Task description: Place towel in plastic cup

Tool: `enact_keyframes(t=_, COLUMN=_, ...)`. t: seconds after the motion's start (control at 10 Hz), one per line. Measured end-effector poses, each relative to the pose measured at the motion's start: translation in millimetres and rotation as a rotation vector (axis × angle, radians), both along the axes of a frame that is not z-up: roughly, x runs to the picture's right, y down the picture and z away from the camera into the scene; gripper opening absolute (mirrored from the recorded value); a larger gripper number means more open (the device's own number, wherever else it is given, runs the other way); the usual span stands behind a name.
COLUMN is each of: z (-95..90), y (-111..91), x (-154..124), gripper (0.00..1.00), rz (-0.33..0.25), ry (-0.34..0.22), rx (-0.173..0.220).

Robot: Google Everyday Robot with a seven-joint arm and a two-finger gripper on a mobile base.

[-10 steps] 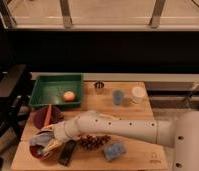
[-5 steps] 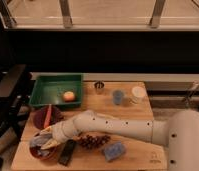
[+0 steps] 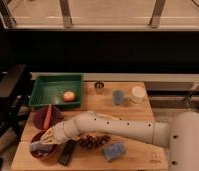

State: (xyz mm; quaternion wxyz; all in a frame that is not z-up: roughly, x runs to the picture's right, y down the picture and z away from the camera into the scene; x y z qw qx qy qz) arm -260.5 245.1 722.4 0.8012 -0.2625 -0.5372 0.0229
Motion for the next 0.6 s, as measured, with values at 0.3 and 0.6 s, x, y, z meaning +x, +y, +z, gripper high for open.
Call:
enact_keyframes(t=0.3, z=-9.3, y=-14.5, x=22.3, gripper=0.00, rz=0.064, ry=-0.008, rx=0.009)
enact_keyframes(t=0.6, z=-7.8, y=-41.0, x=73.4, gripper=0.00, rz=0.227, ry=-0.021, rx=-0.017)
